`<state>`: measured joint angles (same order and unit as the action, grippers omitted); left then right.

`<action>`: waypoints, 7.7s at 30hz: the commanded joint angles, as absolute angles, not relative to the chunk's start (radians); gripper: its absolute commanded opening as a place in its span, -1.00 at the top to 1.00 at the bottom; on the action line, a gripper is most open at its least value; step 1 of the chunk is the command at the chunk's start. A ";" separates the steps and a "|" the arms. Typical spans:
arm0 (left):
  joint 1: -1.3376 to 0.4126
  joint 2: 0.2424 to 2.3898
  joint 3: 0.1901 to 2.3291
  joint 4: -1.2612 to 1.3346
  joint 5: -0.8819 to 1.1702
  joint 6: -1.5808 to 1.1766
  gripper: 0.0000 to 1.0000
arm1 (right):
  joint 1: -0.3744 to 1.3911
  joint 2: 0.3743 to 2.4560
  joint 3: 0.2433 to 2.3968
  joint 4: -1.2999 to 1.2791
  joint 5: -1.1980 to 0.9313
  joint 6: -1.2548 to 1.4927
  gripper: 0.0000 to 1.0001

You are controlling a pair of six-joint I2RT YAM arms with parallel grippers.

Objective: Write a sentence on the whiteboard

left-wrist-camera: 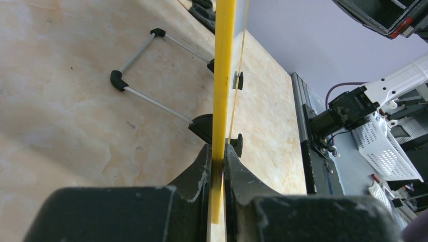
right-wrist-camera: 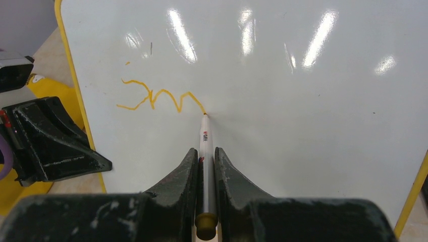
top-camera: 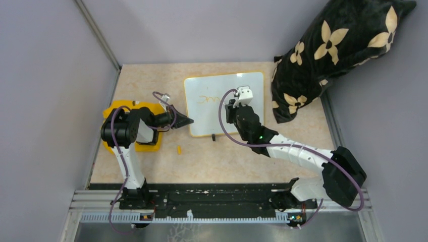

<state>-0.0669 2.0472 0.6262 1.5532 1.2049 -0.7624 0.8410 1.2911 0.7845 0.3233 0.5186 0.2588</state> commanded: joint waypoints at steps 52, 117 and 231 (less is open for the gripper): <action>-0.069 2.075 0.639 1.756 1.206 -0.759 1.00 | 0.837 1.231 0.827 0.414 0.510 0.249 1.00; -0.069 2.077 0.641 1.753 1.206 -0.764 1.00 | 0.792 1.247 0.801 0.376 0.459 0.302 1.00; -0.069 2.080 0.646 1.752 1.206 -0.775 1.00 | 0.758 1.196 0.711 0.334 0.485 0.327 1.00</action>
<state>-0.0677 2.0552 0.6373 1.5532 1.2198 -0.7670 0.7689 1.2247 0.7261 0.3492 0.4721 0.3199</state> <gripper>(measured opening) 0.134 0.127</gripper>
